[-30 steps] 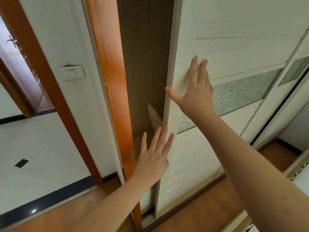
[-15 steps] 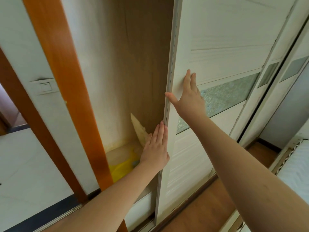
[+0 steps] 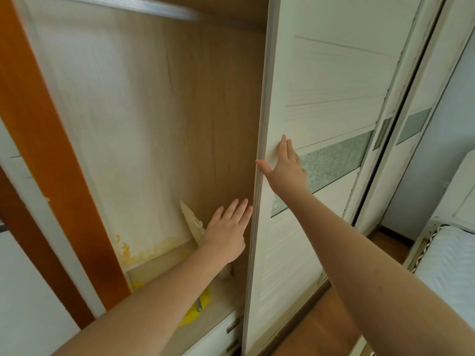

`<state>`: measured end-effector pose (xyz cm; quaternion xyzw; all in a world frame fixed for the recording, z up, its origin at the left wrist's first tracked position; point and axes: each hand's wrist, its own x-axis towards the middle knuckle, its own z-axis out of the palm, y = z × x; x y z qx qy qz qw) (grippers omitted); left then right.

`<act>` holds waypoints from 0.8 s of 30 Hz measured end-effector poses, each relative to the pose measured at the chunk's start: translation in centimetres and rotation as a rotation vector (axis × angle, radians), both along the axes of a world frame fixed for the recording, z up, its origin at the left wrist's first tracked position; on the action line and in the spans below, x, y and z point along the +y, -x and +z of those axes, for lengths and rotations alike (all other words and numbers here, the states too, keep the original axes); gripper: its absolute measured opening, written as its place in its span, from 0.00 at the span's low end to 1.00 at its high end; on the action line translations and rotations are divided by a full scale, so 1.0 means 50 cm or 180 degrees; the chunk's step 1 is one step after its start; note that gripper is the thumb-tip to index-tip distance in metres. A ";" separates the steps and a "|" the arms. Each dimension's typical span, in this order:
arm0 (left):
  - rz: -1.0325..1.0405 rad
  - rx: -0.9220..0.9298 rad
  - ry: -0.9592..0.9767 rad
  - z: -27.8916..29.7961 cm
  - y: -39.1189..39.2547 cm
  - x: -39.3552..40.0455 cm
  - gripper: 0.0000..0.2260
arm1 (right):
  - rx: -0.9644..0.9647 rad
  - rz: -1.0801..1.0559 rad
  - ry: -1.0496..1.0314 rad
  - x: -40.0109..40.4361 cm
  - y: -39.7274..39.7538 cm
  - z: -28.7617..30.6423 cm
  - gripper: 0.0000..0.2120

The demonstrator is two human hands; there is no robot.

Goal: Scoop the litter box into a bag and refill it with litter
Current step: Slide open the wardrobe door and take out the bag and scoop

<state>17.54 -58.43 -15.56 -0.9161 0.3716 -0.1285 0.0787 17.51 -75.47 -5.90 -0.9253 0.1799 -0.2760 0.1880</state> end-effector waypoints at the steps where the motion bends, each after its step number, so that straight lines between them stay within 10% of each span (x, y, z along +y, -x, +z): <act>1: -0.0005 -0.0026 0.0033 0.002 0.003 0.006 0.32 | 0.0045 -0.0025 -0.0047 -0.006 -0.002 0.001 0.41; 24: -0.0306 -0.0141 -0.0207 -0.161 0.082 0.243 0.29 | 0.0787 0.0380 0.0283 0.136 0.125 -0.261 0.32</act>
